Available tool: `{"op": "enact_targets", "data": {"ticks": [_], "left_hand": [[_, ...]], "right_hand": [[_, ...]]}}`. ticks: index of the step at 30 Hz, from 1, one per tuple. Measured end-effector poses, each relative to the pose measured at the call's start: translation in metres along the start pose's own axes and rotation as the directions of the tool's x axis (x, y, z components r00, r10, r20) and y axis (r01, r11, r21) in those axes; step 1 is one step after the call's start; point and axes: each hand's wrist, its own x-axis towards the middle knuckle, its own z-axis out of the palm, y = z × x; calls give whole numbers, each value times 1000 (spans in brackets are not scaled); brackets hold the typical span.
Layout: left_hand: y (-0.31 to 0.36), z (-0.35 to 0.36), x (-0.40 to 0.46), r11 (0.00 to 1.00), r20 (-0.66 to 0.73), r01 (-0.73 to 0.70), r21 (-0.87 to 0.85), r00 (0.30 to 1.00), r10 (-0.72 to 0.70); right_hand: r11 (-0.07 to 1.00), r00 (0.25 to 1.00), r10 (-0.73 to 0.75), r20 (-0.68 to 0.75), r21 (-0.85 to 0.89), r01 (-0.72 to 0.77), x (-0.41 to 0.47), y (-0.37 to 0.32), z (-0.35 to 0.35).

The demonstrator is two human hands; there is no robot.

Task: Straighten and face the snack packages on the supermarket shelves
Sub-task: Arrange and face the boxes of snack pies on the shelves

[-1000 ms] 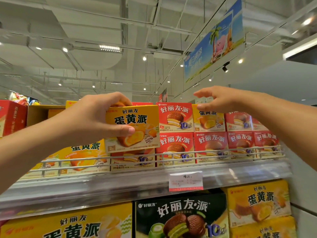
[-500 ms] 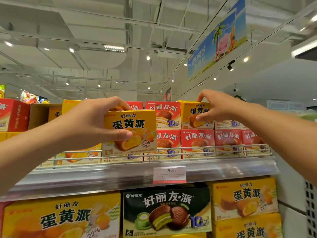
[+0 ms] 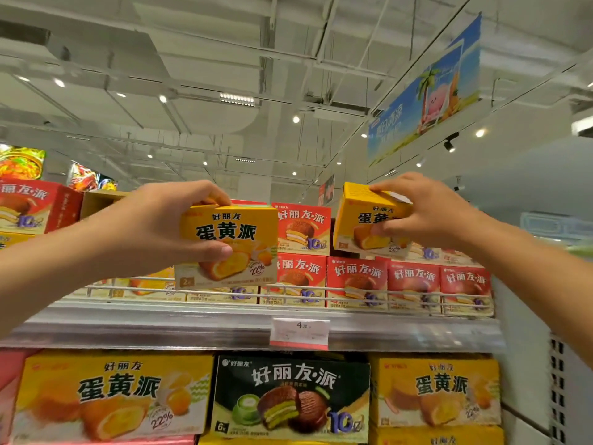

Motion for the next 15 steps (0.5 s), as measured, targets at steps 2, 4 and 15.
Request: {"op": "enact_targets", "data": {"ticks": [2,4,15], "left_hand": [[-4,-5,-6,1000,-13,-11,5,1000,11],[-8,-8,-14,1000,-24,-1,24,1000,2],[-65,-57,-87,994,42,94,58,994,-96]], "right_hand": [[997,1000,-7,-6,75,7,-15,-4,-4],[989,999,-40,14,140,37,-32,-12,1],[911,944,-310,116,319,260,-55,-123,64]]}}
